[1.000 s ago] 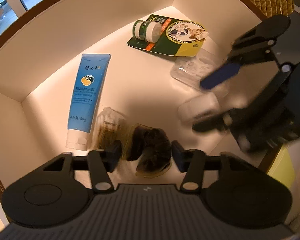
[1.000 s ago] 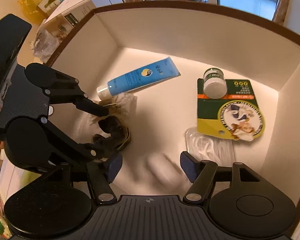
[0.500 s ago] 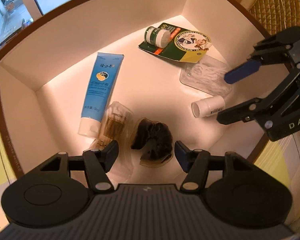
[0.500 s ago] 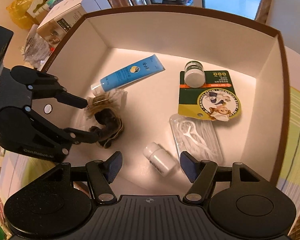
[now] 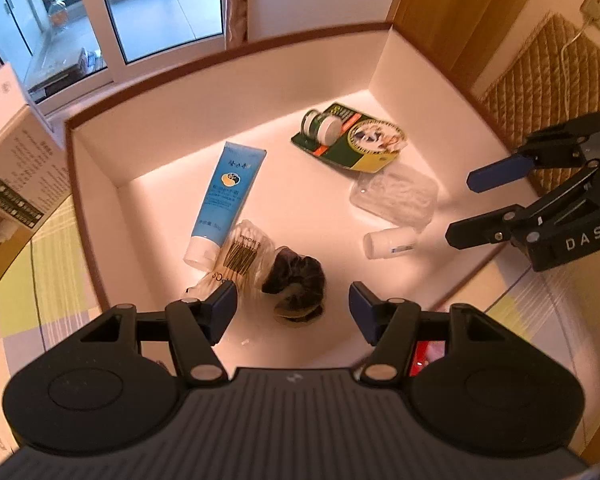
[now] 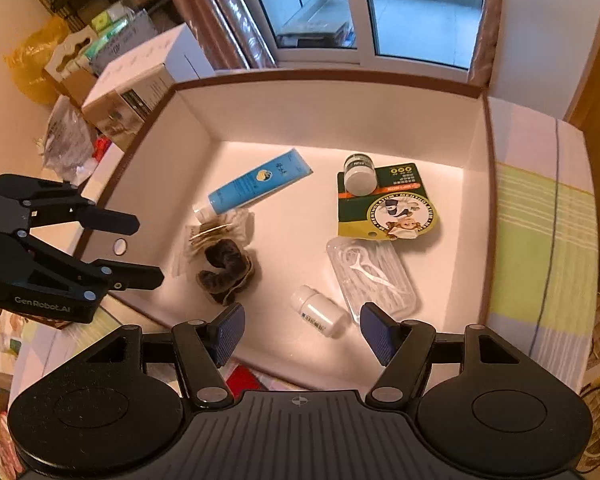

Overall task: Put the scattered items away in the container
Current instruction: 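Withdraw both tools from the box toward the remaining items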

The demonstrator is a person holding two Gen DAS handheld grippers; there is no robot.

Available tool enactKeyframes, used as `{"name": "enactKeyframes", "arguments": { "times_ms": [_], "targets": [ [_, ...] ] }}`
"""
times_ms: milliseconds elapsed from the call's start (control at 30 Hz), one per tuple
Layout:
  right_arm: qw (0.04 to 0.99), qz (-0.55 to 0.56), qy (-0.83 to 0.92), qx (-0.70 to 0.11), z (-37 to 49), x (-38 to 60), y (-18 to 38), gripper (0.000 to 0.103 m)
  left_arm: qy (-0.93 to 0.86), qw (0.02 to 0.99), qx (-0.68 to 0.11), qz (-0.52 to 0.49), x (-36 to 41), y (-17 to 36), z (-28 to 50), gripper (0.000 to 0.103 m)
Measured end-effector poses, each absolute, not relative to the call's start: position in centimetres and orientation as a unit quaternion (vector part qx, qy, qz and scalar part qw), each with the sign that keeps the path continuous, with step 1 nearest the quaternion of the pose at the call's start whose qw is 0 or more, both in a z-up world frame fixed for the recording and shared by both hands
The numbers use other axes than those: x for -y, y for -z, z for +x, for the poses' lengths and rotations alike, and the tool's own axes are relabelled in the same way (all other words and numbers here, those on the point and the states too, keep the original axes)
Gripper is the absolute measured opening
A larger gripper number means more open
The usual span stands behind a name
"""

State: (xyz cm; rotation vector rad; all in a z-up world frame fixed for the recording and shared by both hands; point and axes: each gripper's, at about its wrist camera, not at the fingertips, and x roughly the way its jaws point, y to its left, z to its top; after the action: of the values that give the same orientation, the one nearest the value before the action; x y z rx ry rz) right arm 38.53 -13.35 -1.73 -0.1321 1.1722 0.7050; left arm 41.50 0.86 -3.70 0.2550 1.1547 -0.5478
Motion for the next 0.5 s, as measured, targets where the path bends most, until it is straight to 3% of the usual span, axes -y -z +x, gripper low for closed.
{"name": "enactKeyframes", "arguments": {
  "times_ms": [233,500],
  "targets": [
    [0.795,-0.061,-0.321,-0.512,36.0,14.4,-0.5,0.07,0.229,0.808,-0.526,0.134,-1.4,1.7,39.0,0.057],
    [0.823,-0.064,-0.319,-0.465,32.0,15.7,-2.8,0.07,0.194,0.831,-0.496,0.16,-1.8,-0.6,35.4,0.068]
  ]
}}
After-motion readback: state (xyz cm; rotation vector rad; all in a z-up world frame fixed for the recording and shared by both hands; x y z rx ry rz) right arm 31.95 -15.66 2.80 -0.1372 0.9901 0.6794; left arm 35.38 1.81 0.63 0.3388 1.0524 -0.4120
